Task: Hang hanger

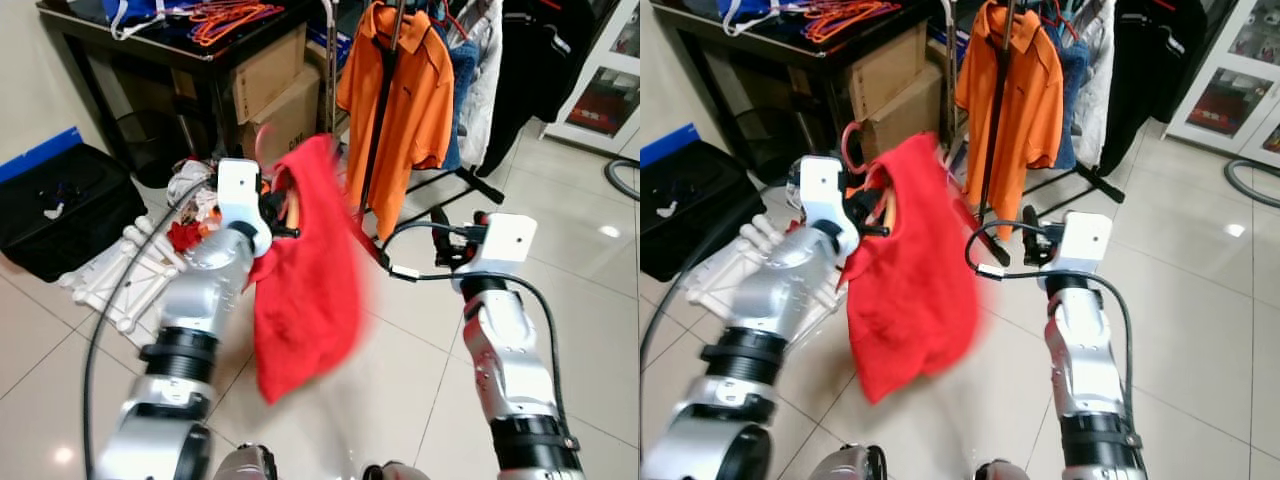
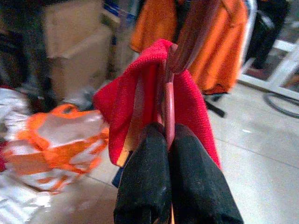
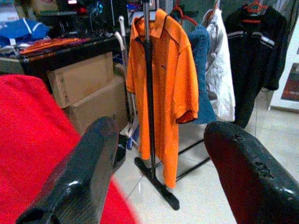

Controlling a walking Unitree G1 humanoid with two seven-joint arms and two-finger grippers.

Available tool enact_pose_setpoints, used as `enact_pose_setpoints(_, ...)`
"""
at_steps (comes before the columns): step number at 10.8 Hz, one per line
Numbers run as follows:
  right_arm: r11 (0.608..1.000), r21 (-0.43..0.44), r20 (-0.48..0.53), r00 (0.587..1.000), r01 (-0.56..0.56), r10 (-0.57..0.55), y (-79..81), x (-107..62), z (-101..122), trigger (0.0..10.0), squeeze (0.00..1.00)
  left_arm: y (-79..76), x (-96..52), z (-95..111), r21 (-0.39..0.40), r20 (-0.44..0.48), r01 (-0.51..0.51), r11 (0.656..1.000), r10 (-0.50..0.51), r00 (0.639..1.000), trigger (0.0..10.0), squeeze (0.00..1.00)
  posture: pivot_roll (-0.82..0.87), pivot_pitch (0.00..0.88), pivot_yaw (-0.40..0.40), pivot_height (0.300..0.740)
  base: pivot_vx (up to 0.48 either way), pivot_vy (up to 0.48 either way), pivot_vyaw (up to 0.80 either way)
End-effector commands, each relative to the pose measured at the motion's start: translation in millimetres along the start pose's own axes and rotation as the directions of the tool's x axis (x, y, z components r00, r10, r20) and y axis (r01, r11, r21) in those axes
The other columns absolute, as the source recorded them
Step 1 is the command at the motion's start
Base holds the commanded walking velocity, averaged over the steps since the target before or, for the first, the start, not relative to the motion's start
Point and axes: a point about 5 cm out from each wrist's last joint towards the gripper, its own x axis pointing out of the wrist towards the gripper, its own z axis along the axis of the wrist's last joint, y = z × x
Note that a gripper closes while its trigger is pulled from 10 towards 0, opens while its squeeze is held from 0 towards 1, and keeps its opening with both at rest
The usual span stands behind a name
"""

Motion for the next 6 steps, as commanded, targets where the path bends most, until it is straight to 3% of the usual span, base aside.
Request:
enact_pose_setpoints(1,0.998,0.060,-0.008,1.000,-0.016,0.017,3.5,4.0,1.7,10.0,0.00,-7.9,4.9,18.6,0.022,0.069,-0.021,1.000,0.019,0.997,10.0,0.00,-0.06,0.061,-0.004,0.740,0.000,0.000,0.00)
enact_pose_setpoints(3,0.999,0.005,0.011,0.999,-0.033,0.032,7.3,8.6,10.1,10.0,0.00,-17.7,2.5,29.4,0.079,0.164,-0.005,0.997,-0.009,0.987,10.0,0.00,-0.06,0.054,0.006,0.740,0.000,0.000,0.00)
enact_pose_setpoints(4,0.999,-0.019,-0.013,0.999,-0.030,0.030,10.0,10.0,7.8,10.0,0.07,-16.6,2.4,32.9,0.096,0.188,-0.017,0.995,-0.001,0.982,10.0,0.00,-0.07,0.050,0.007,0.740,0.000,0.000,0.00)
enact_pose_setpoints(5,0.997,0.028,-0.084,0.994,-0.074,0.076,16.7,9.3,0.3,10.0,0.11,-10.1,4.0,36.3,0.073,0.208,-0.046,0.996,0.030,0.978,10.0,0.00,-0.08,0.049,0.008,0.740,0.382,0.000,0.00)
enact_pose_setpoints(6,0.995,0.042,-0.094,0.991,-0.088,0.092,17.4,9.3,-1.4,10.0,0.11,-8.7,5.0,36.4,0.067,0.209,-0.058,0.996,0.043,0.977,10.0,0.00,-0.08,0.048,0.010,0.740,0.352,-0.319,0.00)
